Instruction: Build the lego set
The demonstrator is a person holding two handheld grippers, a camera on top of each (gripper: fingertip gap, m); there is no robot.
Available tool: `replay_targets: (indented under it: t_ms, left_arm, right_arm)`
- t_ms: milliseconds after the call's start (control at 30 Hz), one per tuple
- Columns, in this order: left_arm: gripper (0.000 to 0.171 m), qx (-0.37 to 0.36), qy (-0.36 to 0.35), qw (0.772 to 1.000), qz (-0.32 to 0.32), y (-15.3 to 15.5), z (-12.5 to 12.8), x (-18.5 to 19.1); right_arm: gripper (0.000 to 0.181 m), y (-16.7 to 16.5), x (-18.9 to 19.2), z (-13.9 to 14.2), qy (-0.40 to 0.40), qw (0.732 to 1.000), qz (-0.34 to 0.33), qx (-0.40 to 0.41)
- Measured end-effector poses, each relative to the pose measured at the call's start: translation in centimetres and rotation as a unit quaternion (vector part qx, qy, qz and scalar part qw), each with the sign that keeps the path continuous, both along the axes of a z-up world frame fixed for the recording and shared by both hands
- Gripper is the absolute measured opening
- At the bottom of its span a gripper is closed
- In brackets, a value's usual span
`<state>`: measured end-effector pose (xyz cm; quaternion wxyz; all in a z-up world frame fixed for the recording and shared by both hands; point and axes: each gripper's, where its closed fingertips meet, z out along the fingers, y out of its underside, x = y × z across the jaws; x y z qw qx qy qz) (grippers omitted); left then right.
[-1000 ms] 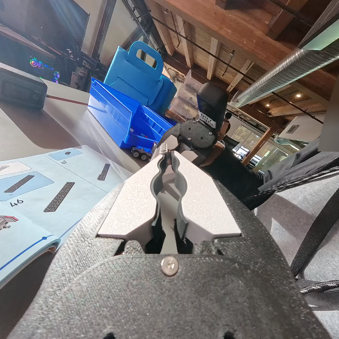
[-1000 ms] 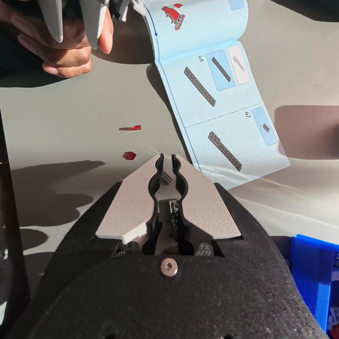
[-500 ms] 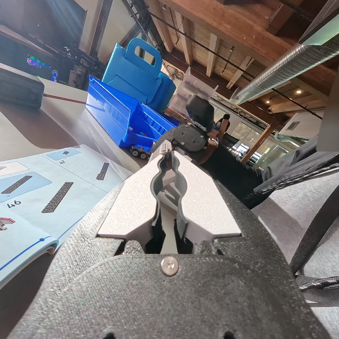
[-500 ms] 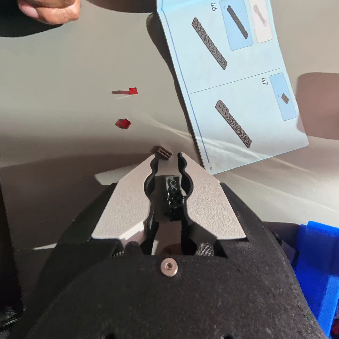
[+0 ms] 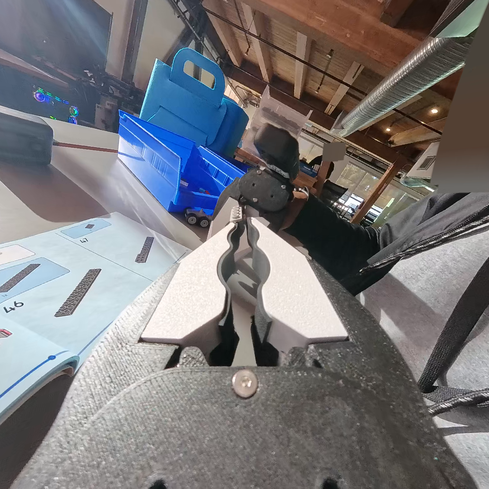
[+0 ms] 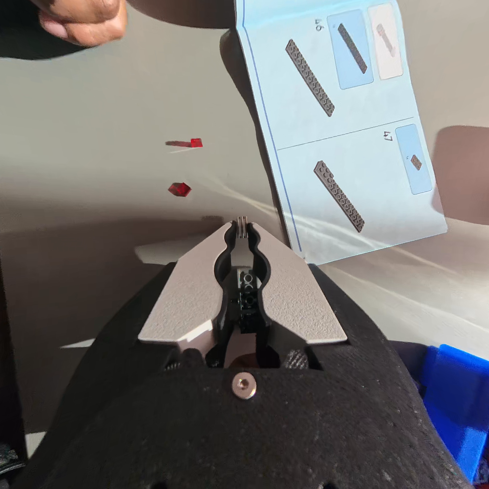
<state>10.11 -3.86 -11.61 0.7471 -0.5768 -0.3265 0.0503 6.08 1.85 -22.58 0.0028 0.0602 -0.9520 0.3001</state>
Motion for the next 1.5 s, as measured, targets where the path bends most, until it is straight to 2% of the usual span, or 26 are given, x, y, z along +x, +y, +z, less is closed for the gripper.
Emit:
replay_targets:
  t_ms: [100, 300, 433, 733, 1500]
  left_arm:
    - [0.006, -0.014, 0.016, 1.0, 0.002, 0.1, 0.1, 0.2]
    - [0.006, -0.052, 0.06, 0.997, 0.01, 0.4, 0.2, 0.7]
    - [0.006, -0.084, 0.097, 0.992, 0.017, 0.8, 0.3, 1.0]
    - [0.006, -0.147, 0.169, 0.974, 0.024, 1.9, 0.1, 1.8]
    - [0.006, -0.15, 0.188, 0.971, 0.019, 2.1, 0.4, 2.2]
  right_arm:
    - [0.01, -0.8, 0.3, 2.6, -0.002, 0.999, 0.003, -0.038]
    - [0.01, -3.1, 2.8, 10.5, -0.022, 0.99, 0.061, -0.129]
    - [0.01, -4.3, 4.8, 13.3, -0.04, 0.982, 0.103, -0.15]
    - [0.01, -5.5, 6.4, 13.3, -0.035, 0.981, 0.139, -0.133]
    - [0.014, -5.5, 6.7, 12.4, -0.042, 0.98, 0.149, -0.125]
